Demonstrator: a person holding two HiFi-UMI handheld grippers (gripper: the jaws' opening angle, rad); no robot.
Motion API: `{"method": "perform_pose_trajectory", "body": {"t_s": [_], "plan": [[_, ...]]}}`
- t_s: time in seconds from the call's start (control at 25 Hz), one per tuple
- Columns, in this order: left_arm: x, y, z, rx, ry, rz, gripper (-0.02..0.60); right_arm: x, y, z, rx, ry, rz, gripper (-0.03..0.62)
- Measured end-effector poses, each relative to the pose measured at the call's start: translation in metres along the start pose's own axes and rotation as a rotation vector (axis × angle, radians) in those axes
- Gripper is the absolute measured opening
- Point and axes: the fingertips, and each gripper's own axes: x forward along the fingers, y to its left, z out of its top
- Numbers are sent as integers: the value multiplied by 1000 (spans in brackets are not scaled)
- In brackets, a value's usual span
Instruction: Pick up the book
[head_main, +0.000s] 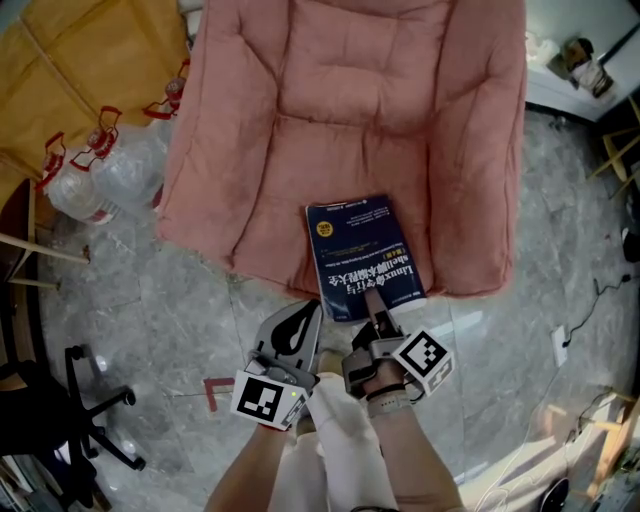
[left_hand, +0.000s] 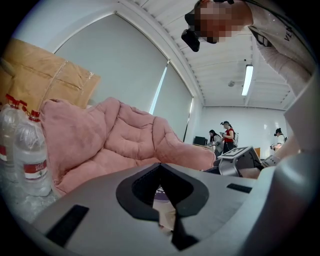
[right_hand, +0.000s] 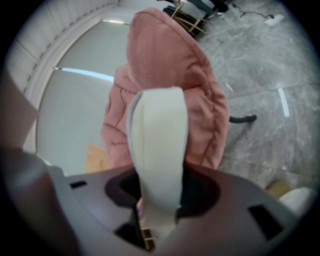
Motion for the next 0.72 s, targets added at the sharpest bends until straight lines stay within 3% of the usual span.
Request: {"method": "perform_pose_trajectory", "body": {"t_s": [0.28,0.72], "plan": [[-6,3,9,9,-2,11,8,7,-2,-1,38,9,-26,176],[-6,12,18,10,13,27,8,6,17,5,99,-44,29,176]]}}
